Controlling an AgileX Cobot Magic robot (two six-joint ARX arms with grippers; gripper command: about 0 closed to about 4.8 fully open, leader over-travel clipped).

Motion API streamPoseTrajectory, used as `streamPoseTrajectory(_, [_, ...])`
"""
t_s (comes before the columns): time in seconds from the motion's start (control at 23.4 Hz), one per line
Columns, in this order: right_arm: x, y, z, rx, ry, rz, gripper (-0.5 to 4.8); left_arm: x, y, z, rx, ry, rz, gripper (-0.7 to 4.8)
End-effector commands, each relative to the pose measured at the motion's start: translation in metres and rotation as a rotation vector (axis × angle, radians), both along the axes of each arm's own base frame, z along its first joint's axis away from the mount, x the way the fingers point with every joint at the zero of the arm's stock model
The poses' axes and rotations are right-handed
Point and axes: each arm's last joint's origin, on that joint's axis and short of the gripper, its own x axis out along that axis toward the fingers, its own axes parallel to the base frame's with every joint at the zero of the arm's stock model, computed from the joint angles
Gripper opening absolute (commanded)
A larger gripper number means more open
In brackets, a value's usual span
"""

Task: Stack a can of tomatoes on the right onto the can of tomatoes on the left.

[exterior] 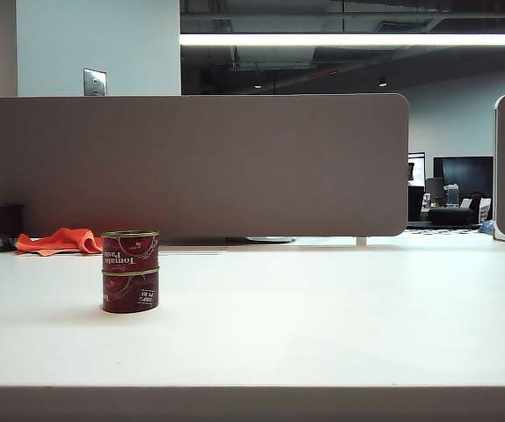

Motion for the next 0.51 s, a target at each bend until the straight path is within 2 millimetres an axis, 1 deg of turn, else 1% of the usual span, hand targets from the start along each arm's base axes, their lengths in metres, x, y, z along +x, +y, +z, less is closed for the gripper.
streamPoseTrajectory(0.04, [0.0001, 0.0001, -0.0011, -0.002, -0.003, 0.001, -0.07, 0.0003, 0.0001, 0.0065, -0.009, -0.056, 0.007, -0.05])
streamPoseTrajectory(0.51, [0.0001, 0.0001, -0.001, -0.001, -0.004, 0.001, -0.06, 0.0002, 0.0, 0.0064, -0.012, -0.051, 0.003, -0.05])
